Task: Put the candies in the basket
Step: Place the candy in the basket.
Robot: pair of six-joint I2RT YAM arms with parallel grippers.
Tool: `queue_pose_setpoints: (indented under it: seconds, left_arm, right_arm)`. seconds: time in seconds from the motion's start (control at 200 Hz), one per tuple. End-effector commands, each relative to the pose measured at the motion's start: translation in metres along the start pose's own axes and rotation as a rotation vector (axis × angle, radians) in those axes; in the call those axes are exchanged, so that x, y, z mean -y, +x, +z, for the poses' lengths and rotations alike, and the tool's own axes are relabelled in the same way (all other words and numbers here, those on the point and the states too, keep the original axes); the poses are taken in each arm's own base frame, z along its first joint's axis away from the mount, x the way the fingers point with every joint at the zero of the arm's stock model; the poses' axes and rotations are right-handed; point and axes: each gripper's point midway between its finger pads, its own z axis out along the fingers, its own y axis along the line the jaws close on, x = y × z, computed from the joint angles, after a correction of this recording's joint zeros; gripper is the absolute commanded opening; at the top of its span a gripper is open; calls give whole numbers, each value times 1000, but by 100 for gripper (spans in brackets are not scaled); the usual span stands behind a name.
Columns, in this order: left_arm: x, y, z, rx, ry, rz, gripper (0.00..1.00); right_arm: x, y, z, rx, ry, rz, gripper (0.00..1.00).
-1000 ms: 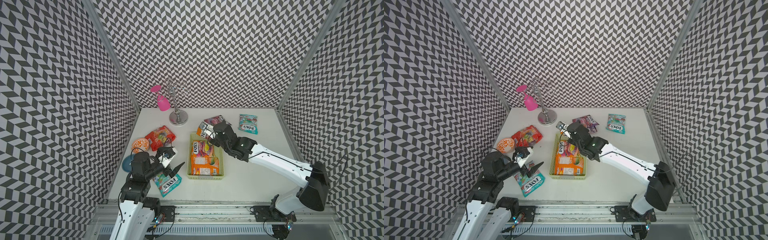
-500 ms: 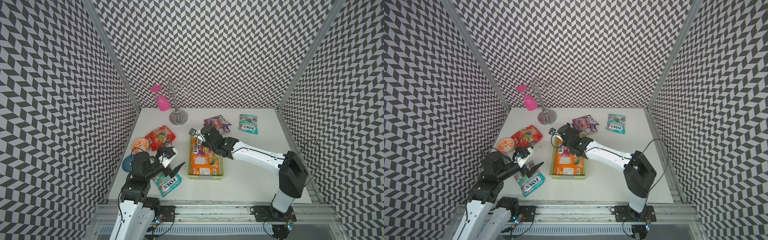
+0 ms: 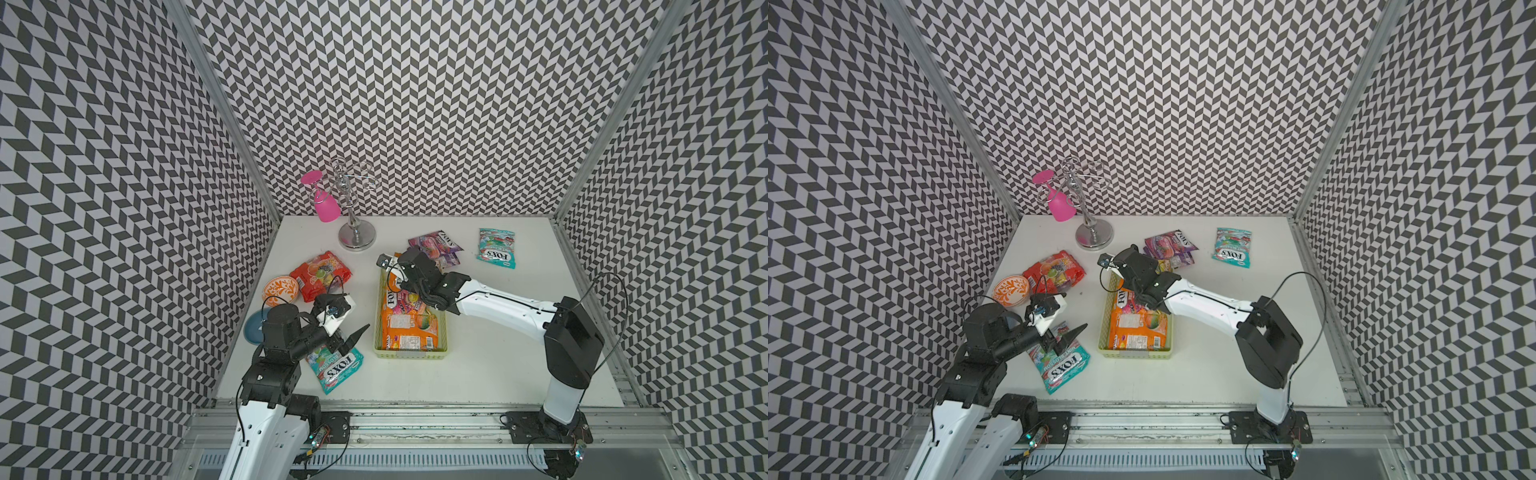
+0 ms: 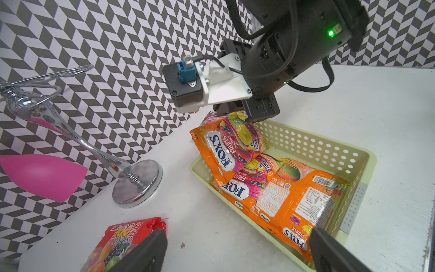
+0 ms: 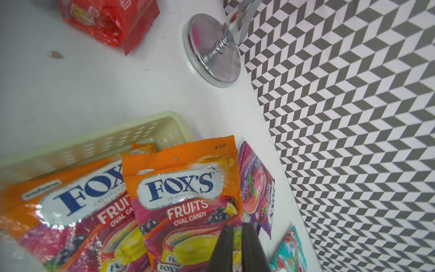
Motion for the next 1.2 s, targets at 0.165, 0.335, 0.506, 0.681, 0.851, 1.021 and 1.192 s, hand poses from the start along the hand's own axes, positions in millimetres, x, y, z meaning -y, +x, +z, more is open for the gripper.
queue_pose_setpoints:
  seconds: [0.165,0.335,0.506,0.681,0.851,1.021,1.192]
  left_arm:
    - [-2,-4,-2,17,-15,7,99]
    - [0,-5,-2,21,-8,10,99]
    - [-2,-4,-2,16,-18,9,99]
    - [-3,-5,-3,16,-23,10,99]
    - [-1,-6,-3,23,-15,13,99]
    - [-2,-5,-3,21,-19,11,99]
    - [-3,-5,-3,17,-26,10,99]
  right_arm:
    - [31,-11,-3,92,-226,320,60]
    - [35,-10,20,77,-351,416,67]
    - [25,-1,42,29,-374,438,56]
    - [11,11,55,-15,-388,466,54]
    - [-3,17,69,-57,-417,502,53]
    - [-8,30,76,-96,-431,497,56]
    - [-4,36,78,-93,-440,506,53]
